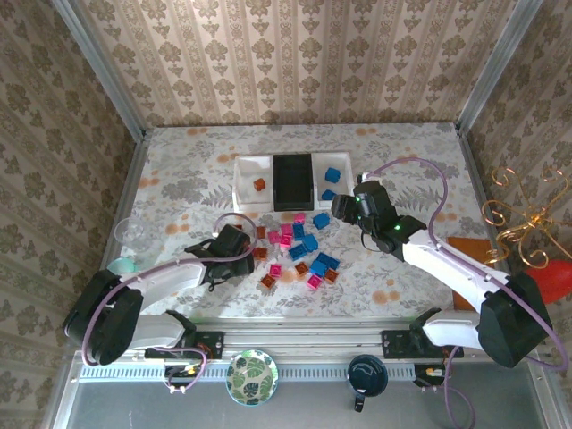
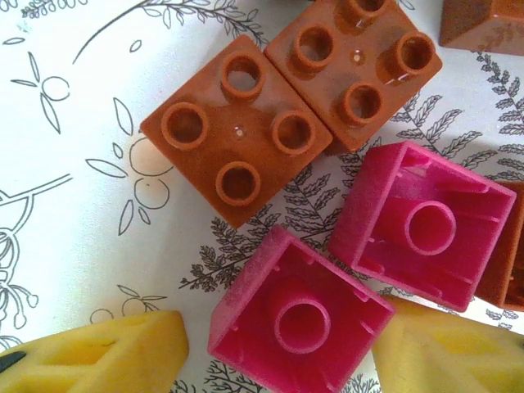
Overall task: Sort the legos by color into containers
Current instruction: Pick up the lego from the middle-left of the table.
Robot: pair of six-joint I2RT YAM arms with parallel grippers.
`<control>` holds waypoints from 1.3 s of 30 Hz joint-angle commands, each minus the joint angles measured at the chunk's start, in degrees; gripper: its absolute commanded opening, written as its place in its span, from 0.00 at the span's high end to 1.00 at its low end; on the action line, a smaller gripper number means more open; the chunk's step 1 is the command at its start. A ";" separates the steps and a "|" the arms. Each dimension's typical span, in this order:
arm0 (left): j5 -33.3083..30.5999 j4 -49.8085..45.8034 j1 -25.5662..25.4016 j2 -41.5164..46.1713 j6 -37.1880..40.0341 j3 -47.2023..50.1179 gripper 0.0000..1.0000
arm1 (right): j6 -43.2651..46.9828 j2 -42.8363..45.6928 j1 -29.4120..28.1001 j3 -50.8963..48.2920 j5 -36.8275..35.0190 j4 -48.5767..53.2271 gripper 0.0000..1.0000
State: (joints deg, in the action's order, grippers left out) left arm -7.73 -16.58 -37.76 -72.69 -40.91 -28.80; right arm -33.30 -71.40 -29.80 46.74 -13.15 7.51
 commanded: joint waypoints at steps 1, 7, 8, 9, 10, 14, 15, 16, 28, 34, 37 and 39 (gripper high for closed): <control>-2.54 9.05 1.59 -2.39 3.23 -0.21 0.36 | -0.98 0.93 -0.26 -0.85 -1.62 0.09 0.35; -3.61 10.86 1.46 -2.64 5.75 -0.46 0.41 | -1.29 0.39 -0.26 -0.77 -1.25 -0.08 0.35; -3.90 10.85 1.37 -2.77 6.13 -0.67 0.40 | -1.20 0.38 -0.26 -0.77 -1.29 -0.08 0.35; -4.24 10.49 1.21 -2.77 6.34 -0.97 0.39 | -1.16 0.37 -0.26 -0.77 -1.35 -0.02 0.35; -4.78 9.99 0.92 -2.73 6.45 -1.24 0.39 | -1.15 0.29 -0.26 -0.77 -1.21 0.05 0.35; -8.98 7.75 -0.55 -2.56 6.24 -1.96 0.38 | -1.24 0.30 -0.26 -0.86 -0.99 0.11 0.35; -9.58 7.62 -0.62 -2.72 6.11 -1.97 0.38 | -1.24 0.26 -0.26 -0.86 -0.89 0.07 0.35; -9.68 7.76 -0.61 -2.92 6.06 -1.88 0.39 | -1.33 0.22 -0.26 -0.86 -0.80 0.07 0.35; -9.83 7.00 -2.68 -4.13 6.17 -2.58 0.57 | -1.07 0.01 -0.26 -0.51 -0.52 0.70 0.35; -8.89 2.04 -5.48 2.60 3.88 -2.46 0.61 | -0.89 -0.19 -0.26 -0.51 -0.92 0.75 0.35; -8.16 -0.76 -6.13 6.27 3.76 -4.96 0.61 | -0.89 -0.13 -0.26 -0.51 -0.89 0.51 0.35; -7.67 -1.26 -6.17 6.78 4.68 -8.08 0.61 | -0.93 -0.09 -0.26 -0.64 -0.91 0.35 0.35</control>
State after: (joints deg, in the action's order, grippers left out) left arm -16.05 -15.27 -43.53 -67.33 -36.01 -32.40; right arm -33.45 -71.42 -29.80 46.74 -13.10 7.51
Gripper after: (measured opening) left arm 0.390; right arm 0.646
